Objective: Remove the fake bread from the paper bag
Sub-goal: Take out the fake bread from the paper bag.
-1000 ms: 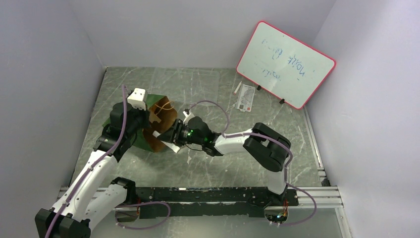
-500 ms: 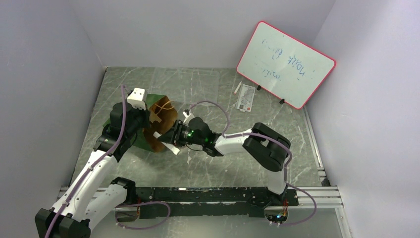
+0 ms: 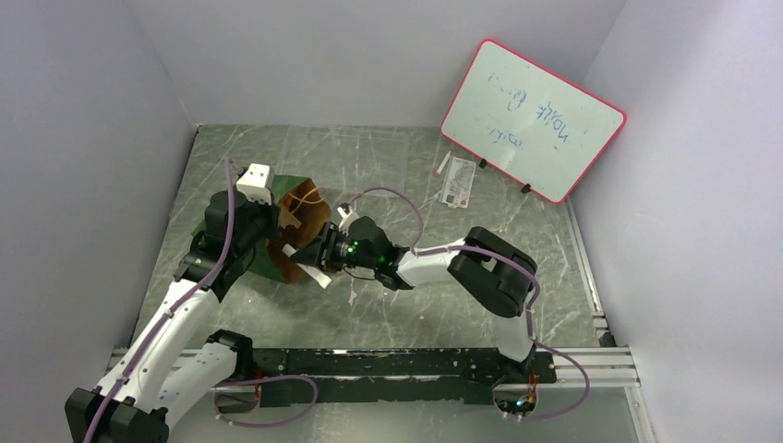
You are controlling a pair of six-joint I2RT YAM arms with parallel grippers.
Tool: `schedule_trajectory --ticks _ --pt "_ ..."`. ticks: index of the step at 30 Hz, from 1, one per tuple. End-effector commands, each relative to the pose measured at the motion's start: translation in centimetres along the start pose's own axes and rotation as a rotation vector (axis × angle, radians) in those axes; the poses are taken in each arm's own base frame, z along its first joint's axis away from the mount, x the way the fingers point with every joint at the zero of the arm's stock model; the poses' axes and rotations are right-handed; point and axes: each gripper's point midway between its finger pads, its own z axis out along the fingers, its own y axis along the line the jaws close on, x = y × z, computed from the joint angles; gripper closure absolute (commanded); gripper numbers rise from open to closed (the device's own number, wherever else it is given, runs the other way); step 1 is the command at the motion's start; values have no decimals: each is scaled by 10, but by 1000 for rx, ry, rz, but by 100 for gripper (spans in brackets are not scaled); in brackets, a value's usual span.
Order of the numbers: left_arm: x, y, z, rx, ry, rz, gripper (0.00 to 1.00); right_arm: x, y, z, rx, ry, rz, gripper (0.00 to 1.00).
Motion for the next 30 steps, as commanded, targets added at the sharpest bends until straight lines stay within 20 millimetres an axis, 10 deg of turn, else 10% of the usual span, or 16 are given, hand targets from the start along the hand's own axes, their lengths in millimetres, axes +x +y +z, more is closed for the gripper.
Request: schedule_trajectory --ticks 1,13,30 --pt "-25 -10 -5 42 -69 -17 93 -10 34 10 -117 -17 -14 54" --pt "-24 -9 -5 39 -67 -13 93 -9 27 10 -95 -16 -19 49" --pt "-35 5 -3 -49 -87 -17 93 -16 22 -18 34 -70 -135 95"
